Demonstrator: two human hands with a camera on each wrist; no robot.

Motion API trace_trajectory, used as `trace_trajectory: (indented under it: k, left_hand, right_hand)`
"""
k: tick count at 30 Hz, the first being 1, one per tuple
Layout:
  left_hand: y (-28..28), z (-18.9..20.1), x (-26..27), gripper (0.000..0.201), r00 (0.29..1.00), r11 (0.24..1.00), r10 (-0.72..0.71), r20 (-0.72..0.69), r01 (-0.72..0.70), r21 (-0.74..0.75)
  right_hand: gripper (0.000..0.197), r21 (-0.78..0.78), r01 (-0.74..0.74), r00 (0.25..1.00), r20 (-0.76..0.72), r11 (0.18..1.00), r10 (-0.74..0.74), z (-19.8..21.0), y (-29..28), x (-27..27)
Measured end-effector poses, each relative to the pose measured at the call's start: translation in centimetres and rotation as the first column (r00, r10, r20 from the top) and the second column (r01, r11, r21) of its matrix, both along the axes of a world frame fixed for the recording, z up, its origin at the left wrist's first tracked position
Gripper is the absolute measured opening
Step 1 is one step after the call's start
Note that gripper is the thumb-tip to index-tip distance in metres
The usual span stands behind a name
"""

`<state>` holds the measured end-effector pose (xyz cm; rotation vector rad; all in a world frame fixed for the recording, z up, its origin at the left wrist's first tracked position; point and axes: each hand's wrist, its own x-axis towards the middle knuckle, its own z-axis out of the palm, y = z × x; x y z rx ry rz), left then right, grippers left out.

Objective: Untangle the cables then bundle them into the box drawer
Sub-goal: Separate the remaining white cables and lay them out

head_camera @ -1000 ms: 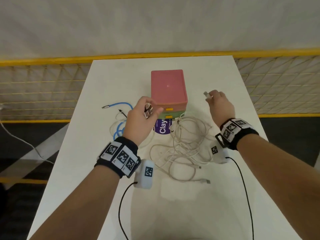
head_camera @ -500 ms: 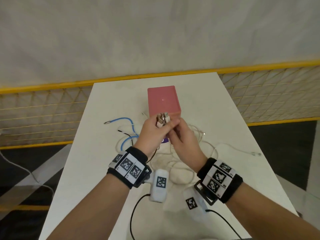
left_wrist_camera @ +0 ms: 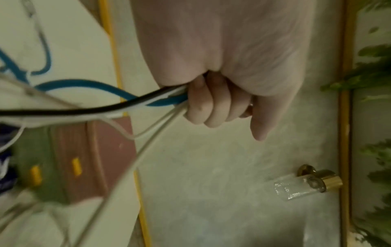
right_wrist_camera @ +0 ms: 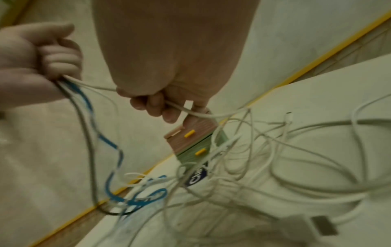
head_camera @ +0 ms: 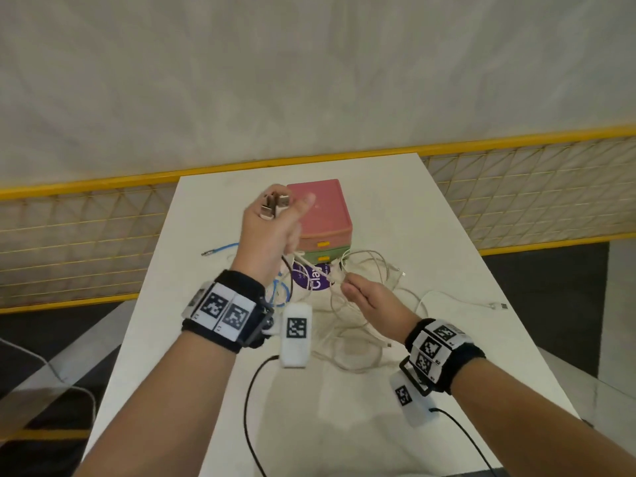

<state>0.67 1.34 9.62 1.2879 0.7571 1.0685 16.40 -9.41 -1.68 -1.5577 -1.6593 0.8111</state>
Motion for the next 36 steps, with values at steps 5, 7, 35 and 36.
trace_trajectory:
  k: [5, 7, 35, 36]
  left_hand:
    - [-0.6, -0.2, -0.4, 0.031, 0.722, 0.922, -0.113, -0.682, 0.332, 0.199]
    - [-1.3, -1.5, 0.3, 0.034, 0.491, 0.884, -0.172, -0.854, 0.459, 0.086]
    - [3.0, 0.4, -1.2, 0.029, 0.748, 0.847, 0.491, -0.447, -0.289, 0.446]
    - [2.2, 0.3, -0.8, 0.037, 0.754, 0.854, 0.473, -0.455, -0.264, 0.449]
  right_hand:
    - [0.025, 0.047, 0.103, 0.995, 0.001, 0.994, -0.103, 1.3, 1.1, 1.8]
    - [0.025, 0.12, 0.116, 0.992, -0.054, 0.986, -0.11, 3.1, 1.7, 1.7]
    - [0.018, 0.016, 0.11, 0.983, 0.147, 0.994, -0.111, 2.8, 3.2, 6.5]
    - [0.018, 0.016, 0.105, 0.985, 0.136, 0.994, -0.106, 3.1, 3.5, 6.0]
